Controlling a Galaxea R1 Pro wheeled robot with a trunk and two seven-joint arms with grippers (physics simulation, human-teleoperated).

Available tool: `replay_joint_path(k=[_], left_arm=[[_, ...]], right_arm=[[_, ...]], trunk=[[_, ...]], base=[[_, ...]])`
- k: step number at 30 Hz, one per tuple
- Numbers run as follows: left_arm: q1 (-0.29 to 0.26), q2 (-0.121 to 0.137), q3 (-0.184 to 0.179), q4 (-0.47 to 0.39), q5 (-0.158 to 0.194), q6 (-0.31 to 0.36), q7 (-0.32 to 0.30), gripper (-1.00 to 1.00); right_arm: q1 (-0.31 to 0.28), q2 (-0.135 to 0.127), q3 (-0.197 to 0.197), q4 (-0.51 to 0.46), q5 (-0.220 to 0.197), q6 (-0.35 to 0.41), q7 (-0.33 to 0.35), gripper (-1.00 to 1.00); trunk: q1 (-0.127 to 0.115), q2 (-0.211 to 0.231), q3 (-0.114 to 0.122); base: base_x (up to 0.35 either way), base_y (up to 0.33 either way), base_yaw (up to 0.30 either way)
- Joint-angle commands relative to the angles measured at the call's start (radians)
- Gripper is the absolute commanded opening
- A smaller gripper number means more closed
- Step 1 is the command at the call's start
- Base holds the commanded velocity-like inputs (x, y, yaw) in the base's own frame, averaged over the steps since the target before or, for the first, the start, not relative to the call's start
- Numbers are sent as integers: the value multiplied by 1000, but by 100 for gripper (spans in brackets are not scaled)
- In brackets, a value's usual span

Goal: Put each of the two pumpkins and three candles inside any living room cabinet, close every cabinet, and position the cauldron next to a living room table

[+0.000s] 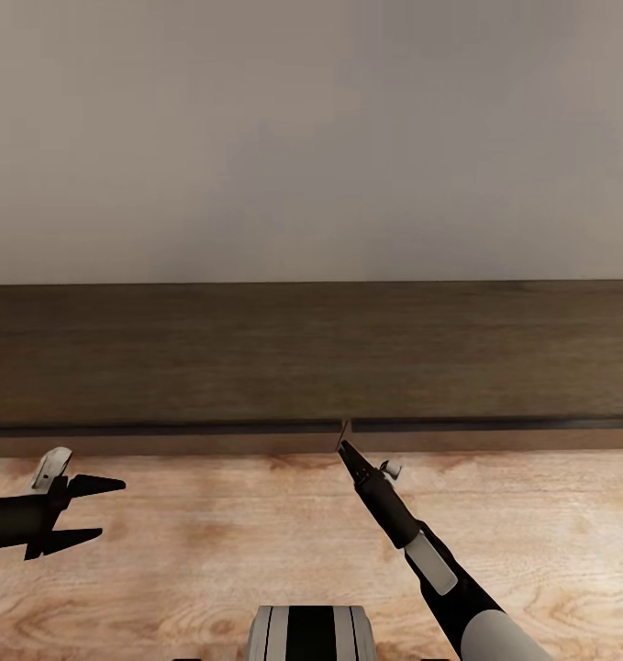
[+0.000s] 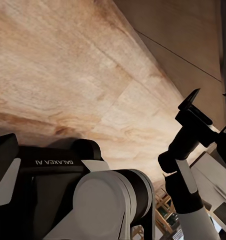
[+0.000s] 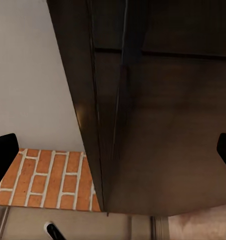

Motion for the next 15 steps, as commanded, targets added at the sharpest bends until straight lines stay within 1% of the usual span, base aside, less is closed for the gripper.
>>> replay_joint_path(k=[1, 2, 7, 15], left_arm=[[-1, 1, -1, 0, 11, 0, 9, 100], [-1, 1, -1, 0, 11, 0, 9, 100], [-1, 1, -1, 0, 11, 0, 9, 100], [-1, 1, -1, 1, 11, 0, 9, 100]], right_arm=[[-1, 0, 3, 1, -11, 10, 3, 100], [-1, -1, 3, 1, -11, 10, 3, 100], [-1, -1, 3, 1, -11, 10, 3, 100], [-1, -1, 3, 1, -12, 11, 3, 100]], trunk=[[0, 0, -1], [0, 0, -1], [-19, 35, 15], [-19, 35, 15]], base=[[0, 0, 0], [0, 0, 0], [0, 0, 0], [0, 0, 0]])
